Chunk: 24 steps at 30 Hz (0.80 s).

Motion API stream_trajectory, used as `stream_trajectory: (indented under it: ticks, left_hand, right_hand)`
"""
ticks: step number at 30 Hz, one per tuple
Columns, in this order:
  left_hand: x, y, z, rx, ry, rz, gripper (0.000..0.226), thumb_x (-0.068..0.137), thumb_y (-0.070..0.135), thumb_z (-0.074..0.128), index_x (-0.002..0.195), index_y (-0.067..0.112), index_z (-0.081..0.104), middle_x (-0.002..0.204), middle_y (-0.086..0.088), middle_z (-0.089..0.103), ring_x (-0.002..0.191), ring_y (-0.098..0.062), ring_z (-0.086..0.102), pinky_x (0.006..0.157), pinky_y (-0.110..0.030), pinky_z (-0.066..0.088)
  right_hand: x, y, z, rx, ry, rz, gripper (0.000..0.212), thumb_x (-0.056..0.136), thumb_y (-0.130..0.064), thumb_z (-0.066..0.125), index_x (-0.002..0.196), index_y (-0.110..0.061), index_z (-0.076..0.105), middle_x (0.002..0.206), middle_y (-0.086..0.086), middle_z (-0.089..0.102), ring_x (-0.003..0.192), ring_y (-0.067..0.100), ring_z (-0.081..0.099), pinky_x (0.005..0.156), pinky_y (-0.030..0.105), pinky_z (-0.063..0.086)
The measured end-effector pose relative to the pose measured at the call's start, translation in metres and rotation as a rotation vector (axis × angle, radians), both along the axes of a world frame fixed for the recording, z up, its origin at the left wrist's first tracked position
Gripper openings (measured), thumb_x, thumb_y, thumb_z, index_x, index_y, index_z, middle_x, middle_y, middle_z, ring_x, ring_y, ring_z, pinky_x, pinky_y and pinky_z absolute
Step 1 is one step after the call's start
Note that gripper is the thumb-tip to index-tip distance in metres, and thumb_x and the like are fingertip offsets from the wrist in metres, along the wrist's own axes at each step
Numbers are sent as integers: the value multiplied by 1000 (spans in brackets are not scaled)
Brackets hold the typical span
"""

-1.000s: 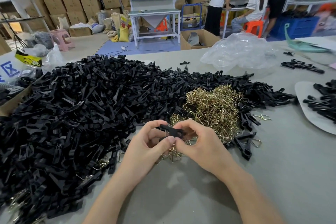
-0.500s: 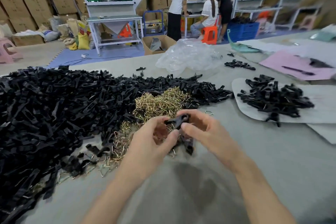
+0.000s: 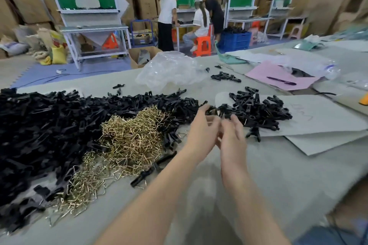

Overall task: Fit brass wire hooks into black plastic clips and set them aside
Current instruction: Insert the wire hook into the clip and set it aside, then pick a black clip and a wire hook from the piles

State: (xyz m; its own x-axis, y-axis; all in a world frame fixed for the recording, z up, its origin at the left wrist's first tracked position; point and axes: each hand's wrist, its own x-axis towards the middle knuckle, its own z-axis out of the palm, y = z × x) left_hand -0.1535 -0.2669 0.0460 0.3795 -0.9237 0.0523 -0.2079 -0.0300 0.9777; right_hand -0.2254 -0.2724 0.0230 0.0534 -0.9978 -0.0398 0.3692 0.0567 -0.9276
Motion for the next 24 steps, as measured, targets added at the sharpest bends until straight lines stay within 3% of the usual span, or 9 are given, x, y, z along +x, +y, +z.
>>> stream_trajectory:
  ticks: [2,5,8,10,13,15,18,21,24]
  left_hand:
    - [13,28,-5,-80,-79,39,45,102,15,53,144,23,43,111,4,66,91,-1,66,63,-7,48]
    - [48,85,-13,-183,-251,142,38,101,15,54,135,32,48,107,15,68,90,6,65,66,-8,49]
    - [94,152,-30,-118,-507,323,39,99,18,54,132,38,50,106,24,65,93,3,63,75,-10,45]
    - [125,197,-44,-6,-693,496,37,96,18,56,131,31,54,110,23,63,101,-1,60,87,-15,44]
    - [162,249,-60,191,-968,713,31,93,13,63,124,11,64,114,-4,67,110,-32,60,98,-46,46]
    - [182,266,-65,328,-1001,778,31,94,18,64,124,9,65,119,-11,66,115,-37,57,101,-52,43]
    - [194,271,-63,426,-961,735,35,100,30,54,130,15,62,125,-5,65,122,-30,54,105,-46,39]
    - [199,265,-62,441,-1002,677,40,103,44,37,131,26,60,125,3,62,118,-23,54,101,-41,38]
    - [206,263,-63,383,-1028,617,33,100,46,48,123,28,65,116,5,61,111,-21,56,95,-41,41]
  right_hand:
    - [13,10,0,-42,51,47,41,101,-19,49,142,-28,47,110,-18,72,102,6,69,98,39,55]
    - [44,38,-5,-124,147,145,34,101,-19,50,132,-33,52,115,-10,67,105,16,68,96,47,55]
    - [79,75,-10,-330,307,269,35,98,-26,49,128,-43,53,117,-17,61,97,4,63,82,28,51]
    - [102,97,-12,-472,407,362,35,99,-27,47,130,-43,52,118,-22,57,93,-2,60,78,22,48]
    - [132,122,-17,-696,607,435,37,102,-24,48,139,-31,50,124,-16,54,107,0,55,93,27,49]
    - [150,134,-23,-831,749,444,39,102,-22,48,141,-26,50,130,-9,55,114,5,52,102,27,44]
    - [167,146,-32,-947,946,494,40,103,-24,43,142,-27,48,133,-7,54,118,11,49,106,30,38]
    - [175,147,-41,-1006,1113,524,39,104,-30,36,141,-33,47,134,-10,54,120,13,47,106,32,34]
    - [177,146,-43,-1024,1145,515,37,104,-32,36,139,-32,51,130,-12,56,118,13,47,103,31,32]
